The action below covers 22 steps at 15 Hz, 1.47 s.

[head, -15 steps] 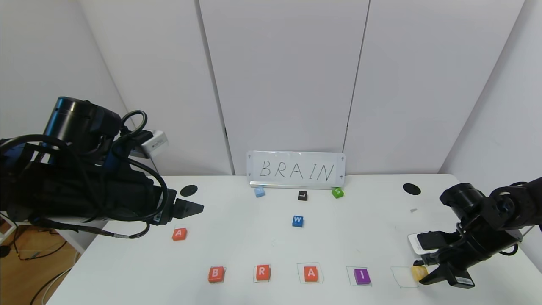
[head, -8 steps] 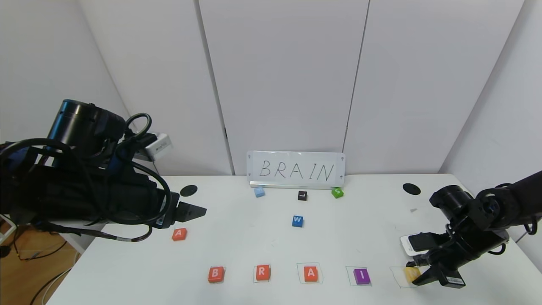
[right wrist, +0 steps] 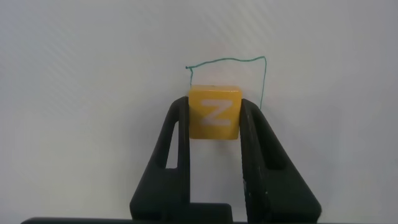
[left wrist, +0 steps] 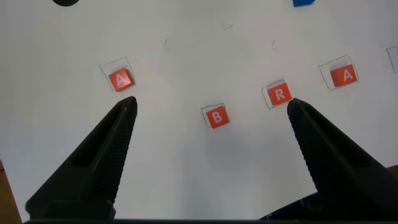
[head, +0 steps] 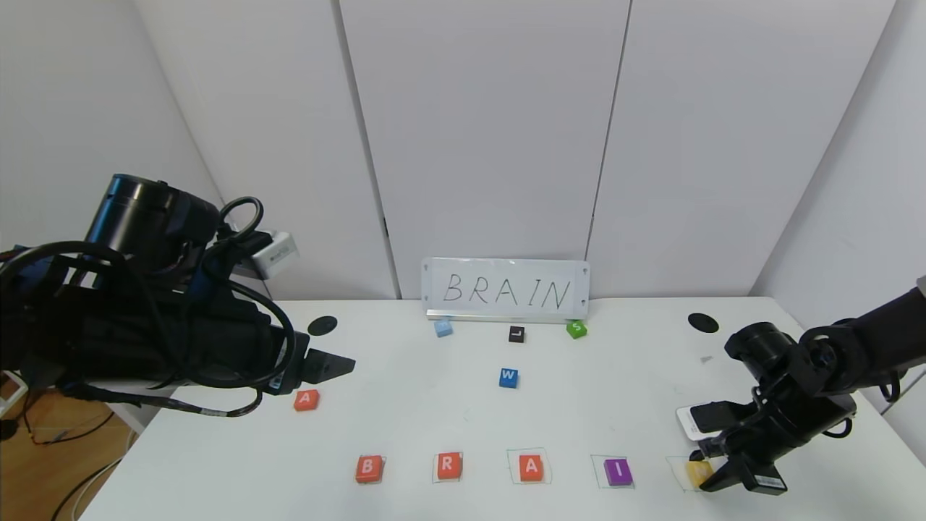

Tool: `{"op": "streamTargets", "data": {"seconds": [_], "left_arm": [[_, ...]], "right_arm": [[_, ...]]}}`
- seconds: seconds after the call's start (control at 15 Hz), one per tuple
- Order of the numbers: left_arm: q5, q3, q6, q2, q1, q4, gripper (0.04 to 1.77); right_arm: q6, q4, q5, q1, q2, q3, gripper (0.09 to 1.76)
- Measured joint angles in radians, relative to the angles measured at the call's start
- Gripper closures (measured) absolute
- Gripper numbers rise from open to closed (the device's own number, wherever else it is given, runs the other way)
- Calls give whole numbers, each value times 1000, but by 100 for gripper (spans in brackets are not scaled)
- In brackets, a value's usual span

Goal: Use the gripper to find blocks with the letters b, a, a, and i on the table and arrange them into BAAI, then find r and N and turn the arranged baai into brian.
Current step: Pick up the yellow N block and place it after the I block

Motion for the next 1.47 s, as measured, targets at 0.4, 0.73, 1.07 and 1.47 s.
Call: {"op": "streamTargets", "data": {"seconds": [0.4, 0.73, 1.07, 1.47], "left_arm": [[0, 1, 0, 1, -1, -1, 9], [5, 5, -2, 6, -20, -1, 9], [5, 7, -2, 7, -22, -1, 9], [5, 7, -2, 9, -27, -1, 9]], "right_arm": [[0, 0, 0, 0, 6, 0, 132], [3, -29, 11, 11, 20, 1, 132], [5, -39, 26, 12, 25, 1, 132], [5, -40, 28, 12, 26, 0, 85]]}}
